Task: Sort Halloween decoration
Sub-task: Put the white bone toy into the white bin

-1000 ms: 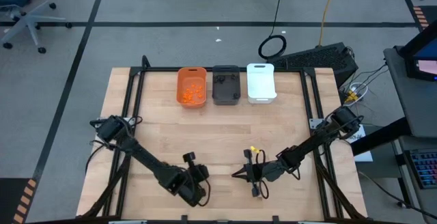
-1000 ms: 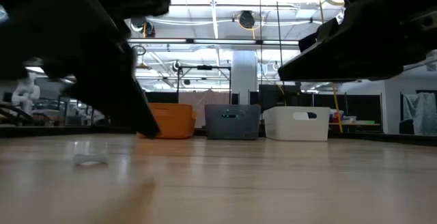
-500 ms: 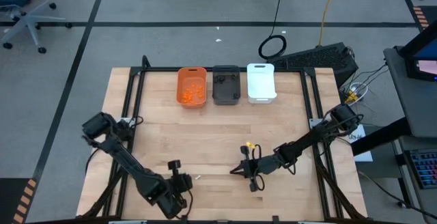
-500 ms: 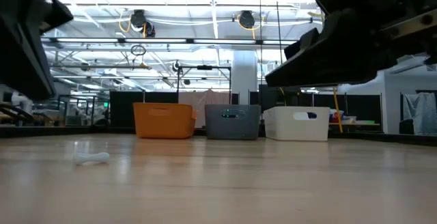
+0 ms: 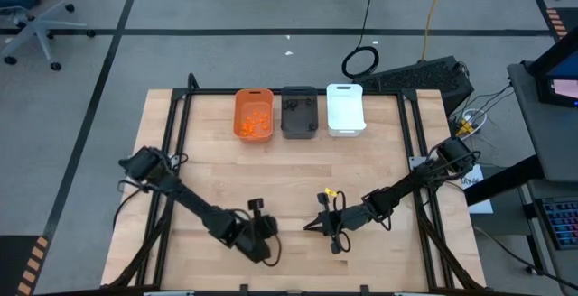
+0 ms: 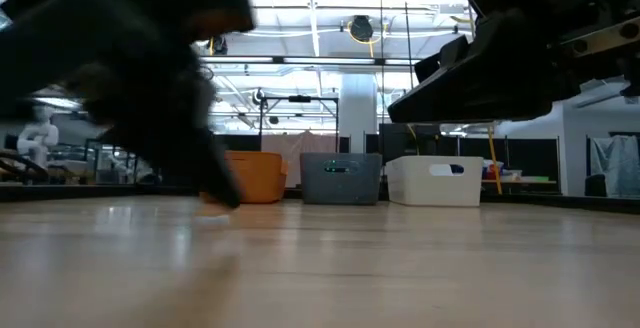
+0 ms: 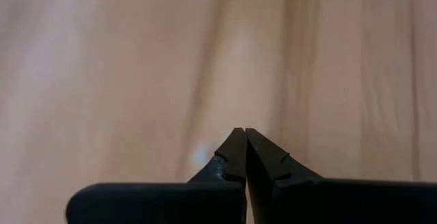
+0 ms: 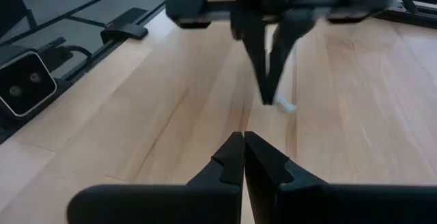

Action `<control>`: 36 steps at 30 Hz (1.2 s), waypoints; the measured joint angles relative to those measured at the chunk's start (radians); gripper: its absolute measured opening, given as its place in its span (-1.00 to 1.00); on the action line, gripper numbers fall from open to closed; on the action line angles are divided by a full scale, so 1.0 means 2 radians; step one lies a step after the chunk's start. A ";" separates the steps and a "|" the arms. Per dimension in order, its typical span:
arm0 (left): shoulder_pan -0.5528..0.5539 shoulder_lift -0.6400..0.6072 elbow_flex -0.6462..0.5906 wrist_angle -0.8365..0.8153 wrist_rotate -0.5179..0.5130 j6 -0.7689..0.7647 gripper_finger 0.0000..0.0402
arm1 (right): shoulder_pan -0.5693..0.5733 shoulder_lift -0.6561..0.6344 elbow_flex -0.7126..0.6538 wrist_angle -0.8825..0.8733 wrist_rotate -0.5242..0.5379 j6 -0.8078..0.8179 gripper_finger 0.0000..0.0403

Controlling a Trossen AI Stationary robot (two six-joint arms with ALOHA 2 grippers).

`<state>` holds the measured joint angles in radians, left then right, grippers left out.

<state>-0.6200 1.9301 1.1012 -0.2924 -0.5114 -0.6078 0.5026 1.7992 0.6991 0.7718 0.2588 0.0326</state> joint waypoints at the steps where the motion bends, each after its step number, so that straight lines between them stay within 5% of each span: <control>1: 0.006 0.000 0.001 0.015 -0.008 0.016 -1.00 | 0.000 0.000 0.000 -0.002 0.000 0.000 -1.00; 6: 0.013 -0.027 0.010 0.010 -0.045 0.050 -1.00 | -0.002 0.000 0.000 -0.011 0.002 0.003 -1.00; 15: -0.030 -0.081 -0.001 -0.184 -0.119 -0.146 -1.00 | -0.063 0.081 0.033 0.058 0.018 0.060 -0.97; 25: -0.079 -0.081 -0.056 -0.188 -0.127 -0.286 -1.00 | -0.081 0.180 0.141 0.062 -0.003 -0.017 -0.26; 29: -0.089 -0.081 -0.058 -0.189 -0.140 -0.295 -1.00 | -0.097 0.189 0.144 0.094 -0.070 -0.037 0.02; 36: -0.091 -0.081 -0.058 -0.186 -0.142 -0.294 -1.00 | -0.139 0.211 0.146 0.123 -0.152 -0.028 0.14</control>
<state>-0.8013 1.7676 0.9848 -0.6636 -0.7944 -1.1965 0.2245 2.2209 0.9920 1.0179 -0.0450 -0.0238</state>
